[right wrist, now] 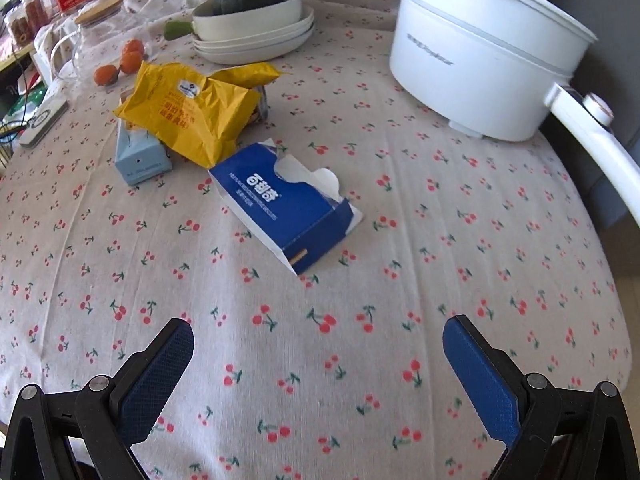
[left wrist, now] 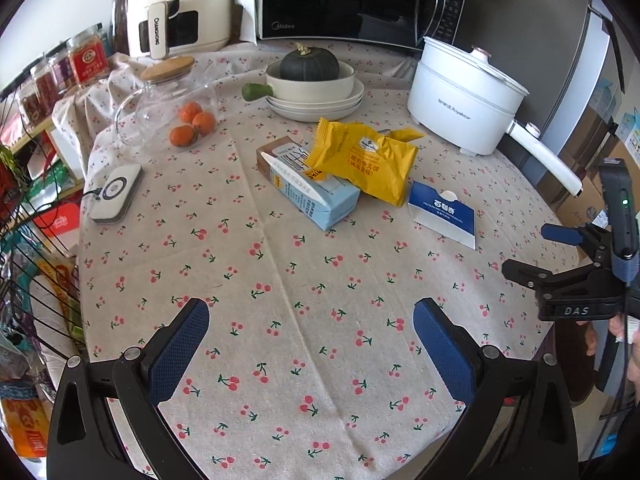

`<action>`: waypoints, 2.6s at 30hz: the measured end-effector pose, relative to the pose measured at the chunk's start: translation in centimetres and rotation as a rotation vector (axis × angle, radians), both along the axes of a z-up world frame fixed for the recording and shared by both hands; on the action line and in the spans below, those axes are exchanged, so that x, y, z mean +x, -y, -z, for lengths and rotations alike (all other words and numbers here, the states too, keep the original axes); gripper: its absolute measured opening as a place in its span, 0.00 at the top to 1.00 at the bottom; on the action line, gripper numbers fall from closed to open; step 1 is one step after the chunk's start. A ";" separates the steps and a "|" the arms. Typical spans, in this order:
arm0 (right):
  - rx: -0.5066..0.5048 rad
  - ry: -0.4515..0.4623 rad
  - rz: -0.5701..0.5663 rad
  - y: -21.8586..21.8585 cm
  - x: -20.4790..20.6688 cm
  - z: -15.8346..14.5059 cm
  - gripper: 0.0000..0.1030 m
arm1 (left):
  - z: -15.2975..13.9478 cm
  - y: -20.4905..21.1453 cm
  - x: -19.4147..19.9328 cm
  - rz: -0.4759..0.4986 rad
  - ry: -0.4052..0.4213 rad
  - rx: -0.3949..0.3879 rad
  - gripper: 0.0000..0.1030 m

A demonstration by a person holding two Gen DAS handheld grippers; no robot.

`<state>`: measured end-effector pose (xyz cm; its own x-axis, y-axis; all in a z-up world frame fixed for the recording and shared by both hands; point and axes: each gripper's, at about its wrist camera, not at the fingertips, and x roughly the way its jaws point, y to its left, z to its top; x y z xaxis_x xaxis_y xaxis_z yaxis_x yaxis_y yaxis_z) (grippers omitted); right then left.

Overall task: Collect trash
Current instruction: 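Move both tools back over the table toward the blue biscuit box, then grasp the blue biscuit box with the right gripper and lift it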

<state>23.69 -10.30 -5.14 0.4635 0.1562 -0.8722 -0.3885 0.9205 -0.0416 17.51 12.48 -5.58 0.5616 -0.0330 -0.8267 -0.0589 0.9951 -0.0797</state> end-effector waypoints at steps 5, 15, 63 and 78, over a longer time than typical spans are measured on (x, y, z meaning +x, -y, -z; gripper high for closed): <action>-0.041 0.003 -0.104 -2.4 3.5 2.4 0.01 | 0.6 -1.5 1.0 -0.047 -0.032 -0.015 0.00; -0.059 -0.013 -0.217 -4.8 7.4 5.1 0.12 | 1.7 -4.0 2.0 -0.105 -0.088 -0.061 0.00; 0.236 -0.148 0.120 1.1 -2.8 1.3 0.01 | 1.2 -1.7 0.8 -0.040 -0.090 -0.075 0.00; 0.043 -0.037 0.241 -4.6 -1.5 4.1 0.00 | 1.2 -2.4 0.2 -0.030 -0.088 -0.068 0.00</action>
